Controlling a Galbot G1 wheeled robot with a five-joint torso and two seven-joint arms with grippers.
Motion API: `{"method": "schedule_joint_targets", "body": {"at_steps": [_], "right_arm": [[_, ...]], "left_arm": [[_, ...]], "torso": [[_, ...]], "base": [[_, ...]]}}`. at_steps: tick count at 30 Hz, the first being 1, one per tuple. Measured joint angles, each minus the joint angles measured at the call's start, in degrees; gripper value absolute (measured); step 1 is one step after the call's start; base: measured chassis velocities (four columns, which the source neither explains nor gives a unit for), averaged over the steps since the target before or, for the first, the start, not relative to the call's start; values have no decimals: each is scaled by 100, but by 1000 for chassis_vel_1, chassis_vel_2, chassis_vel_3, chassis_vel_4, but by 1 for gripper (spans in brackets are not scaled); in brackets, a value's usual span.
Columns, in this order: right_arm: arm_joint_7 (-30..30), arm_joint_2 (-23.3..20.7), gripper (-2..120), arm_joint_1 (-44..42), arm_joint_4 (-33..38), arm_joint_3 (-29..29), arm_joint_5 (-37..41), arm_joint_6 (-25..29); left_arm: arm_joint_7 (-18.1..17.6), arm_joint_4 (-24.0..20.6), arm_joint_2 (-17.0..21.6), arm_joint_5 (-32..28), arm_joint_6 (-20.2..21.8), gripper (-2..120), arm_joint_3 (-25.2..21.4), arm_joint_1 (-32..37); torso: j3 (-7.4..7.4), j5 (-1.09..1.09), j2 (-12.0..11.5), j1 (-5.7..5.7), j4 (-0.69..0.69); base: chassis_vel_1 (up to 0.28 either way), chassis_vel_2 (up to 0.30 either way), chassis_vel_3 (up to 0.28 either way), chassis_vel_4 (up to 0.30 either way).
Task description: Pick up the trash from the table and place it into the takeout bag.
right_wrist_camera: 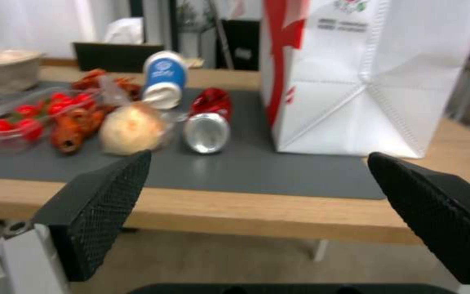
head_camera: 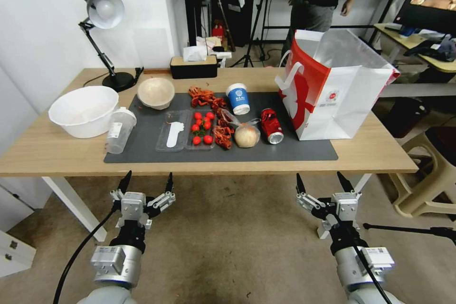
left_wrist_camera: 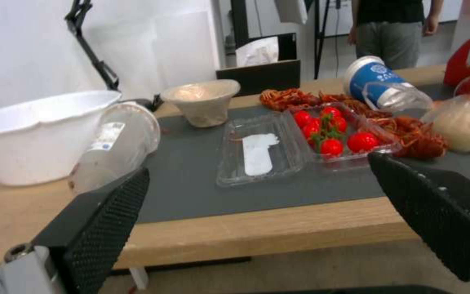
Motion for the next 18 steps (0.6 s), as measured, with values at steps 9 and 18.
{"method": "schedule_joint_targets", "body": {"at_steps": [9,18], "right_arm": [[-102,-794,100,-170,742,72,858,-920],[-182,-1074,100,-232,999,129,1305,-1447]], "left_arm": [[-796,-463,44,-469,251,100,378,344],[-2067,-1100,188,-1254,681,100,995,823]], "torso": [[1,1,0,1,1],[0,-1,1,0,-1]], "base": [[0,0,0,0],[0,0,0,0]]}}
